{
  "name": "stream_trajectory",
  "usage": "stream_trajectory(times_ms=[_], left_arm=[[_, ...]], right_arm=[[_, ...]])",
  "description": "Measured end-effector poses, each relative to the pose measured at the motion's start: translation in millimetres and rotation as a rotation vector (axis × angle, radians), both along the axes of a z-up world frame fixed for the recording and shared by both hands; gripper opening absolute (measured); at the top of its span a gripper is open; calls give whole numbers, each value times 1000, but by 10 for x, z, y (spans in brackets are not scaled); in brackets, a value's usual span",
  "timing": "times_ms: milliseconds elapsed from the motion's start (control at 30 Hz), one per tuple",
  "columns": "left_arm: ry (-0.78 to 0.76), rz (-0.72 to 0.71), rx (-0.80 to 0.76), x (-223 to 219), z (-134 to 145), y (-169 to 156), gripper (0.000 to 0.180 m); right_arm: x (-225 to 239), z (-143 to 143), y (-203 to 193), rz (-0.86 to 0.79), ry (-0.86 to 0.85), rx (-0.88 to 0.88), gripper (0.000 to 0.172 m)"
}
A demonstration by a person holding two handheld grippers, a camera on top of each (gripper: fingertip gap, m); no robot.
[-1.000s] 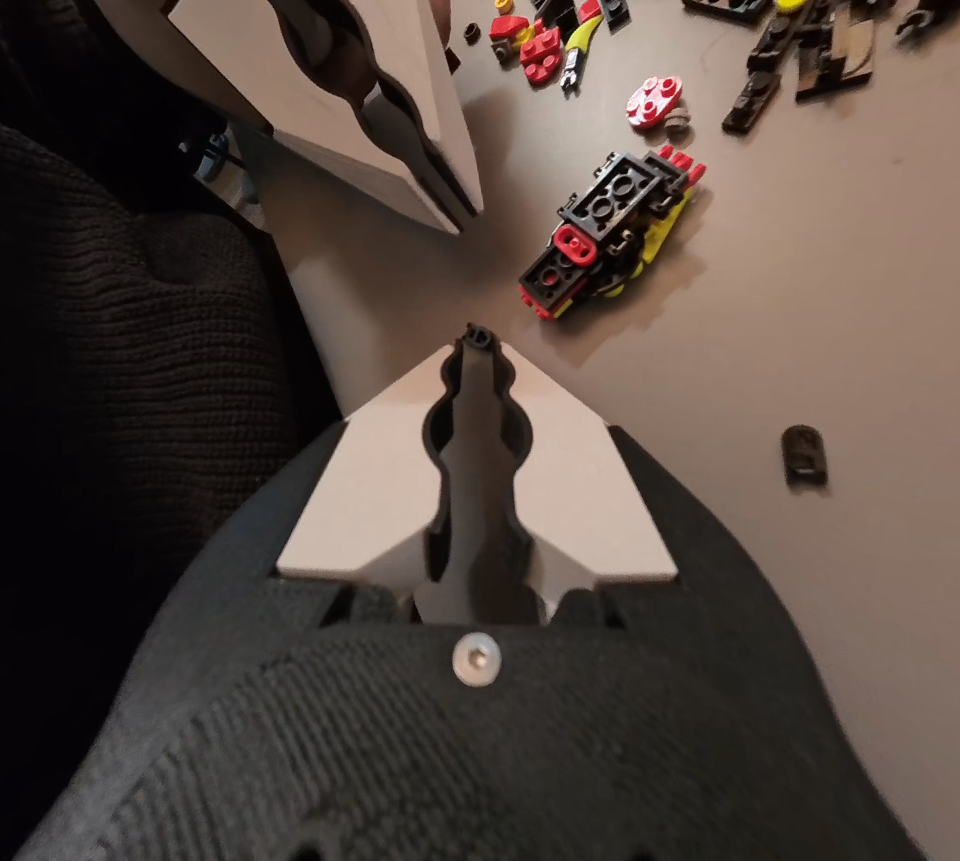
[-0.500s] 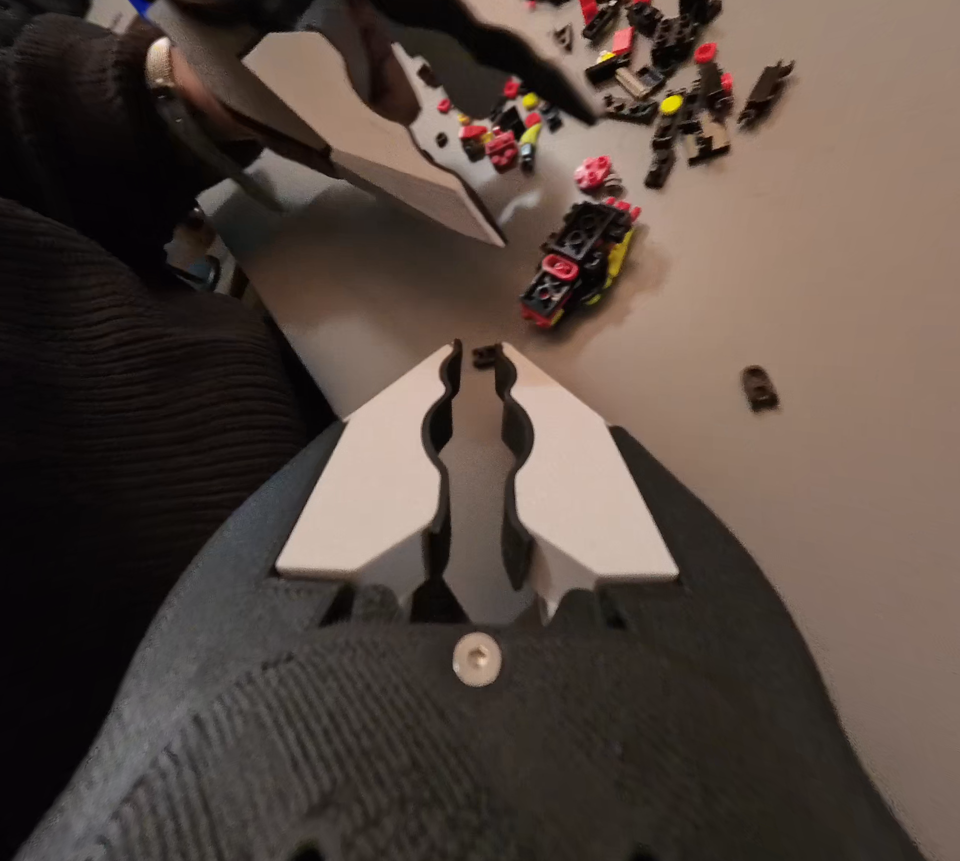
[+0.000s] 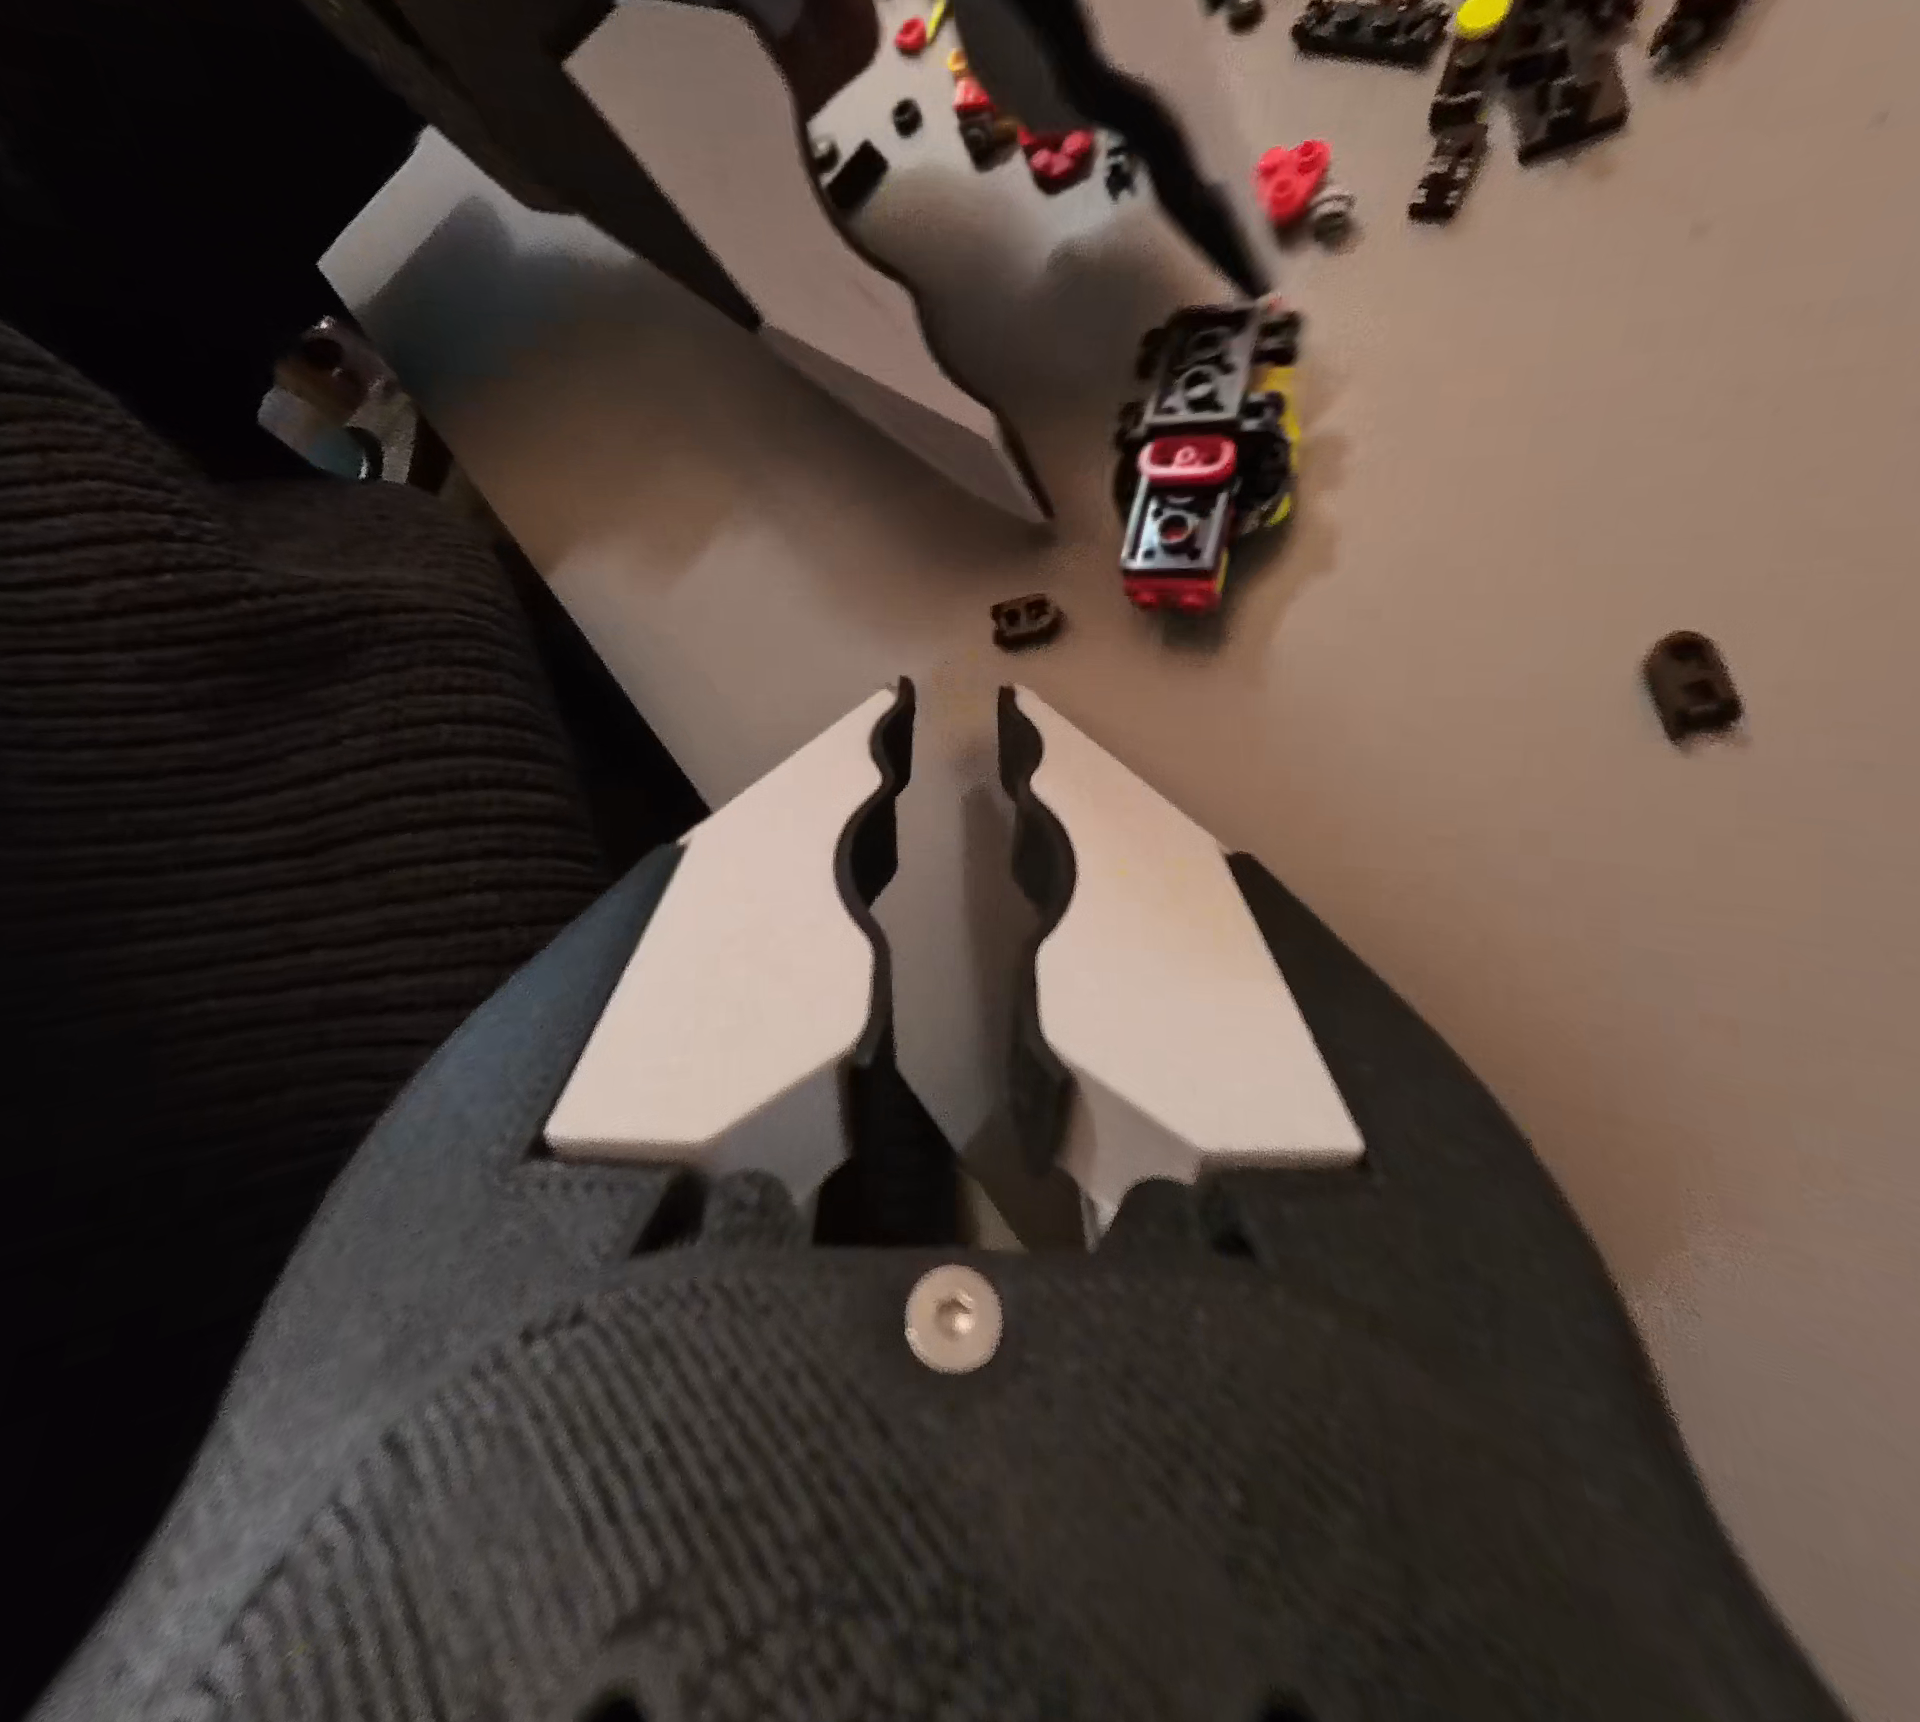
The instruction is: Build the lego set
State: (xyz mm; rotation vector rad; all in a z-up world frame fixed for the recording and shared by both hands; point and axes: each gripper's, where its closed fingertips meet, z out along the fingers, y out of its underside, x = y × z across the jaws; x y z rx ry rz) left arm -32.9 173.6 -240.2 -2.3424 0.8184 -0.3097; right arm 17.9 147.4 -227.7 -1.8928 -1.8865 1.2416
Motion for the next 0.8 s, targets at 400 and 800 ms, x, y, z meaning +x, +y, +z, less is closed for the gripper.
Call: stream_trajectory(times_ms=[400, 800], left_arm=[[-274, 93, 41, 7, 345, 44, 45], [-91, 39, -16, 71, -11, -87, 37]], right_arm=[[-46, -42, 91, -112, -18, 46, 22], [-143, -102, 25, -97, 14, 223, 21]])
